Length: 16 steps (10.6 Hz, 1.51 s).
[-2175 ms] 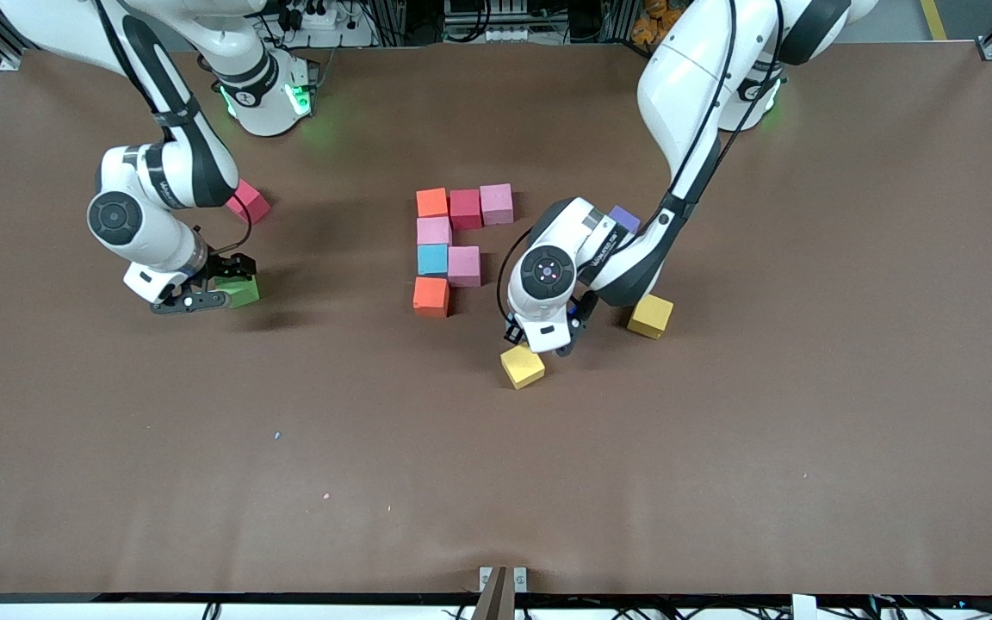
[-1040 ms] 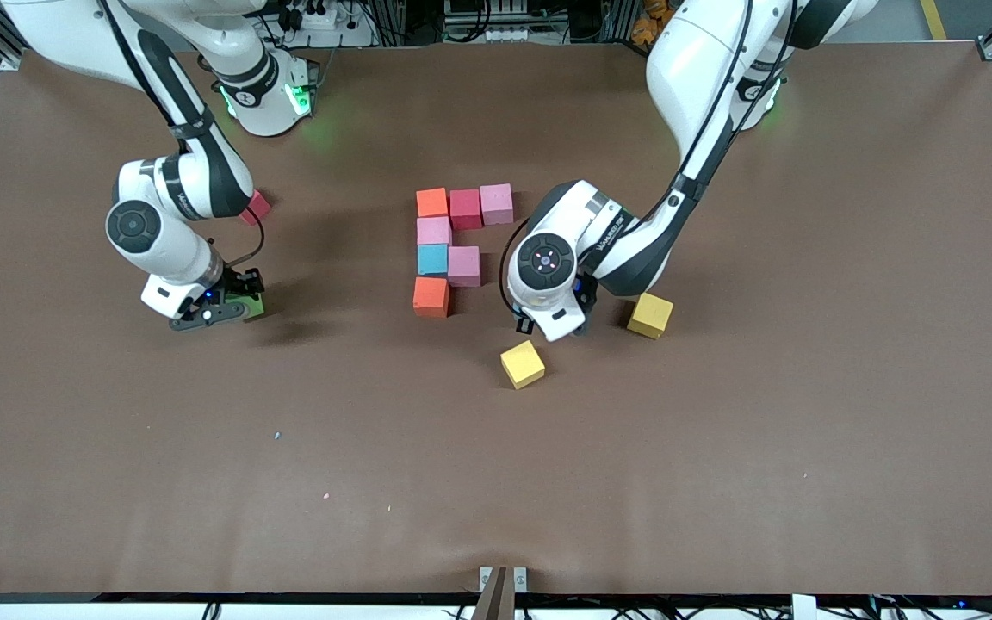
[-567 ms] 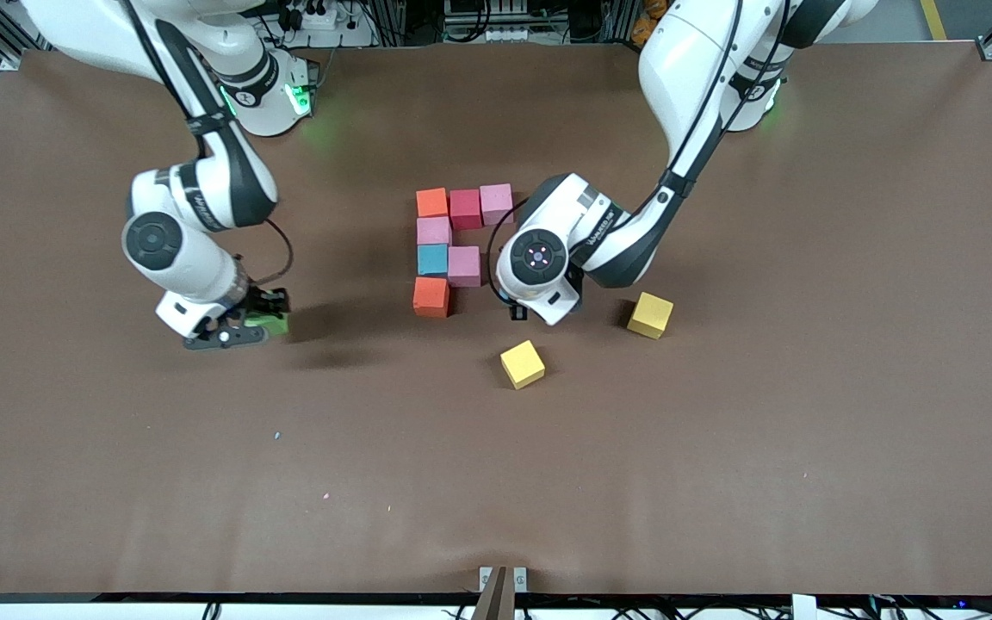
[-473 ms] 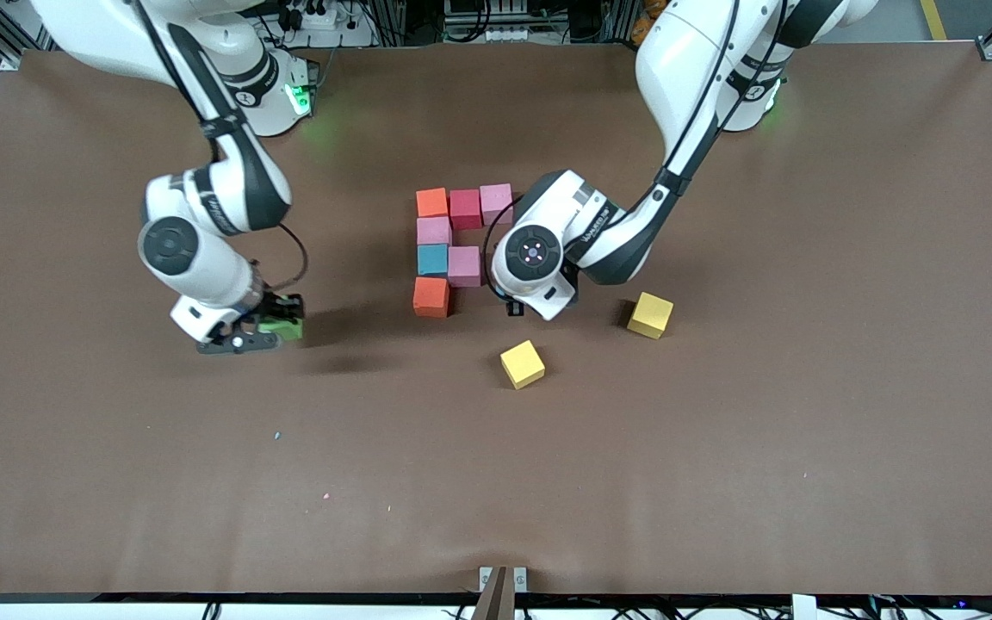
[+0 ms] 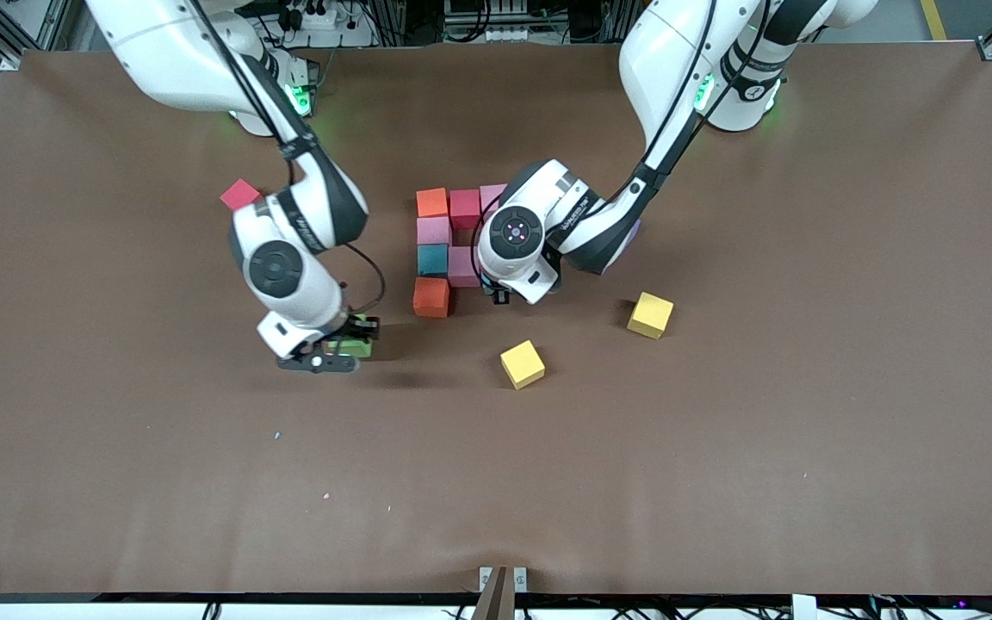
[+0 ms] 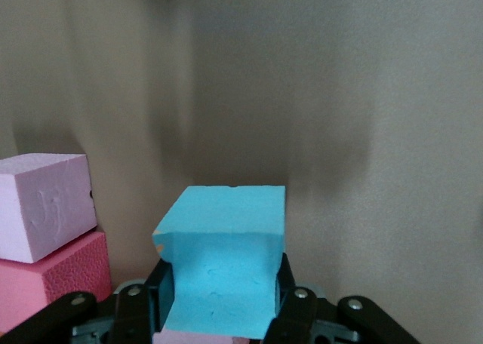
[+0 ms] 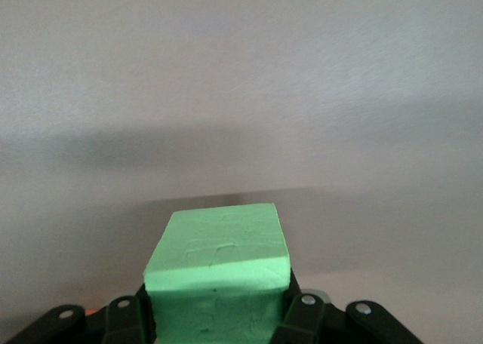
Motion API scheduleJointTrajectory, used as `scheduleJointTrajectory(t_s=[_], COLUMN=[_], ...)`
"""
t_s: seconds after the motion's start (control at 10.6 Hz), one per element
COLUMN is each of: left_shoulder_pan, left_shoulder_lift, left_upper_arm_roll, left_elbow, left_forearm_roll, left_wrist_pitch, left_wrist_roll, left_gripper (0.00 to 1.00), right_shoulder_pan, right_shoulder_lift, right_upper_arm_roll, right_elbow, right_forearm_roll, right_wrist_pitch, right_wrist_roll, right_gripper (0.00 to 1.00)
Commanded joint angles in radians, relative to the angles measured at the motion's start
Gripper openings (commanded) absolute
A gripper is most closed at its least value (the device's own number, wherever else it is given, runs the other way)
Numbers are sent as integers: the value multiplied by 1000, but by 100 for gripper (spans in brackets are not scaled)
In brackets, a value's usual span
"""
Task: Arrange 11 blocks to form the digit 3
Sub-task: 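Carry the green cube to the cube group with the right gripper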
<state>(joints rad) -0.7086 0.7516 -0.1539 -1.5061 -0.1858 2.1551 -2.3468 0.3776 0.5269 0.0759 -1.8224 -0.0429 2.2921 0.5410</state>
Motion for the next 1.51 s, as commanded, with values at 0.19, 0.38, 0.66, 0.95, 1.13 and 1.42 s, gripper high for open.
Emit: scheduleJointTrajectory(t_s=[0.19, 0.38, 0.66, 0.95, 1.13, 1.42], left_shoulder_pan=[-23, -31, -37, -37, -37, -38], left_shoulder_lift=[-18, -20, -64, -75, -90, -97], left_upper_arm_roll=[4, -2, -4, -4, -4, -10], left_elbow=[-54, -62, -132, -151, -166, -172], left_forearm_roll=[-15, -15, -11, -9, -9, -8], left_wrist_pitch=[48, 49, 103, 112, 112, 118], left_wrist_roll=[-11, -11, -9, 4, 18, 66], left_gripper=[13, 13, 14, 15, 15, 21], right_shoulder_pan=[47, 61, 86, 101, 109, 119], right_shoulder_lift=[106, 130, 163, 165, 177, 196], right_upper_arm_roll=[22, 22, 22, 22, 24, 30], right_elbow=[135, 162, 212, 213, 225, 265], right_forearm_roll=[14, 14, 12, 5, 3, 1], right_wrist_pitch=[-14, -13, -25, -26, -45, -95], right_wrist_roll=[97, 97, 90, 83, 83, 80], right_gripper=[12, 12, 12, 12, 12, 13])
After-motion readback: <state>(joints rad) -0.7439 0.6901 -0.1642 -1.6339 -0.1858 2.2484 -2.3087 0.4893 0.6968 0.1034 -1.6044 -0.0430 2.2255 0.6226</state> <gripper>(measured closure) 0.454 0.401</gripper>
